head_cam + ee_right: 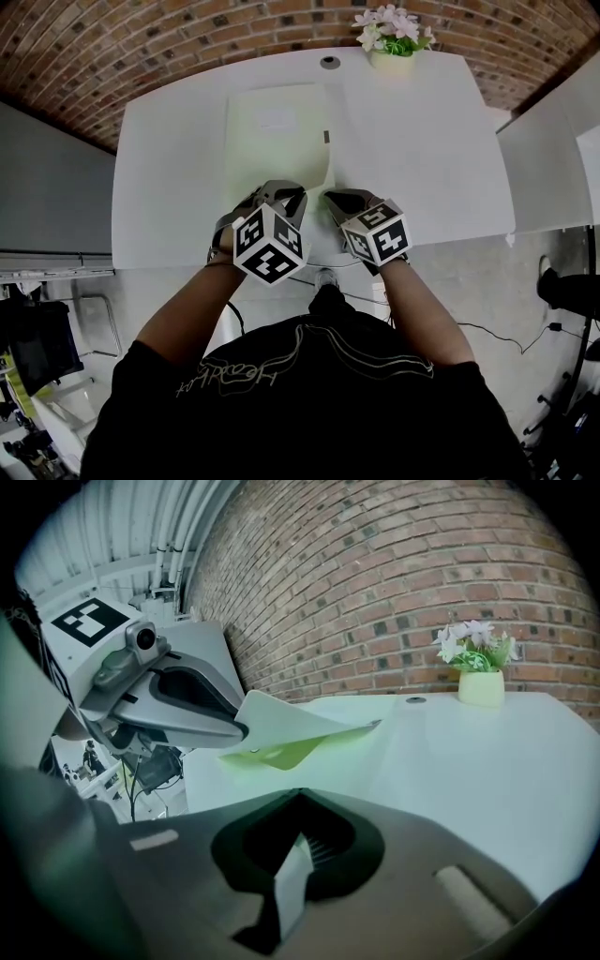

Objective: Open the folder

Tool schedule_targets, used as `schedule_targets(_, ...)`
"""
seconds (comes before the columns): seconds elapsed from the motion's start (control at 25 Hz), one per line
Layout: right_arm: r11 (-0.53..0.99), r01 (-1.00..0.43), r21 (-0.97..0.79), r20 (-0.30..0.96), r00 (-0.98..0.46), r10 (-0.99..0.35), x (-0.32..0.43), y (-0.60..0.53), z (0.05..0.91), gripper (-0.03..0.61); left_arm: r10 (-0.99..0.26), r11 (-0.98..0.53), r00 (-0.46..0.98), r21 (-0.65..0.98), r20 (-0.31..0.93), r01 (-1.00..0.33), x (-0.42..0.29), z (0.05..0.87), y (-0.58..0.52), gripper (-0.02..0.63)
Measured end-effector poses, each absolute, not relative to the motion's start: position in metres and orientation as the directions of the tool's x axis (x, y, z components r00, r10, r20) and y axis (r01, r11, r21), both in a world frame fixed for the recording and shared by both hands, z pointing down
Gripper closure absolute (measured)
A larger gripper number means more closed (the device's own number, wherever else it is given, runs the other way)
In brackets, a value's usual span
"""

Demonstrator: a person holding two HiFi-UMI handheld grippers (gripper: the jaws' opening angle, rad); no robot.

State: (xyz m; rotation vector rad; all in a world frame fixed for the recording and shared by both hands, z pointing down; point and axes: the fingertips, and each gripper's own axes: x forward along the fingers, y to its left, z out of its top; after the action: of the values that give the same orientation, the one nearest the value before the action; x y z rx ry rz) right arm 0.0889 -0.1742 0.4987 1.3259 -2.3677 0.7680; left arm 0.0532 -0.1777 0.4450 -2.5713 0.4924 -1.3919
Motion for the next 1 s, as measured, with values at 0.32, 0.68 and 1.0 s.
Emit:
schedule_targets(0.32, 0.440, -0.858, -0.265, 0.529, -0.511, -0.678, 0.087, -0.173, 0.500, 0.577, -0.379, -0.925, 0.512, -0.326, 0.771, -0.195, 0.051, 0.440, -0.177, 0.601)
schedule_targets(0.68, 0.442, -0.856, -0.267, 0.537, -0.513, -0.669, 0.088, -0.173, 0.501, 0.577, -0.405, -0.912, 0.511, -0.371, 0.758, -0.173, 0.041, 0.418, -0.177, 0.598)
schedule_targets(1.0, 0.440, -0.864, -0.244, 0.560, -0.496, -0.664, 0.090, -0.174, 0.504, 0.577, -0.471, -0.882, 0.512, -0.392, 0.719, -0.262, 0.018, 0.394, -0.183, 0.595)
